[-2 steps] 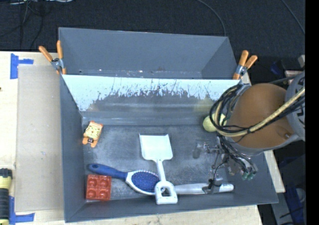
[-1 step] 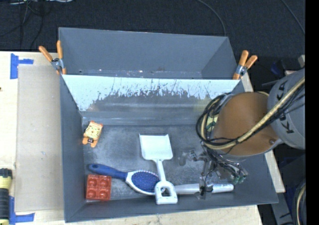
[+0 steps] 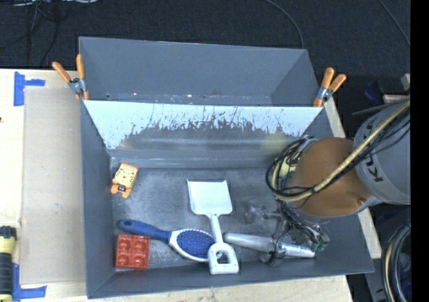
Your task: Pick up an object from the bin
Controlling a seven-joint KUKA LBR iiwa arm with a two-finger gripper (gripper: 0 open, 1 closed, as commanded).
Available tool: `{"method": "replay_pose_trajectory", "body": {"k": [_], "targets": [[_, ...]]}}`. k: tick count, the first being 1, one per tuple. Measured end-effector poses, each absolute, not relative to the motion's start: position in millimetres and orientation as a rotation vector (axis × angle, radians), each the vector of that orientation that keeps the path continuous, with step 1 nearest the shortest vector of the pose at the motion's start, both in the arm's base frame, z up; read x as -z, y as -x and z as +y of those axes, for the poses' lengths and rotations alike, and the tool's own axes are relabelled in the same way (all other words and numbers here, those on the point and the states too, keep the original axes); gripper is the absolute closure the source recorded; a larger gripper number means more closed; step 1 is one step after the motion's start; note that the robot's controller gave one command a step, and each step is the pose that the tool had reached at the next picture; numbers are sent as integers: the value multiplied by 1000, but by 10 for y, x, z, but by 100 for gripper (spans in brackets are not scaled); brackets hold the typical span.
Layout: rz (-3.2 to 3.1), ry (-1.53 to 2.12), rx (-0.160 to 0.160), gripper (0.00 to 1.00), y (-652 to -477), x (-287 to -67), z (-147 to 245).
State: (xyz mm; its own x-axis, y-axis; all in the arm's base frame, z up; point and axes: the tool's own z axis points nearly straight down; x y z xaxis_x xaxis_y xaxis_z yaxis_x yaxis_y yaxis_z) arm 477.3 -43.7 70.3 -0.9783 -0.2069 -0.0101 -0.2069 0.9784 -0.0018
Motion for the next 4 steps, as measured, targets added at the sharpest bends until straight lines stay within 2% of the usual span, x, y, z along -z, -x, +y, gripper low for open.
{"method": "replay_pose_trajectory", "body": {"k": [1,4], "targets": [[3107,478,-3,100,-4728,-703,-489],[3112,478,-4,100,-4715,-785,-483]]}}
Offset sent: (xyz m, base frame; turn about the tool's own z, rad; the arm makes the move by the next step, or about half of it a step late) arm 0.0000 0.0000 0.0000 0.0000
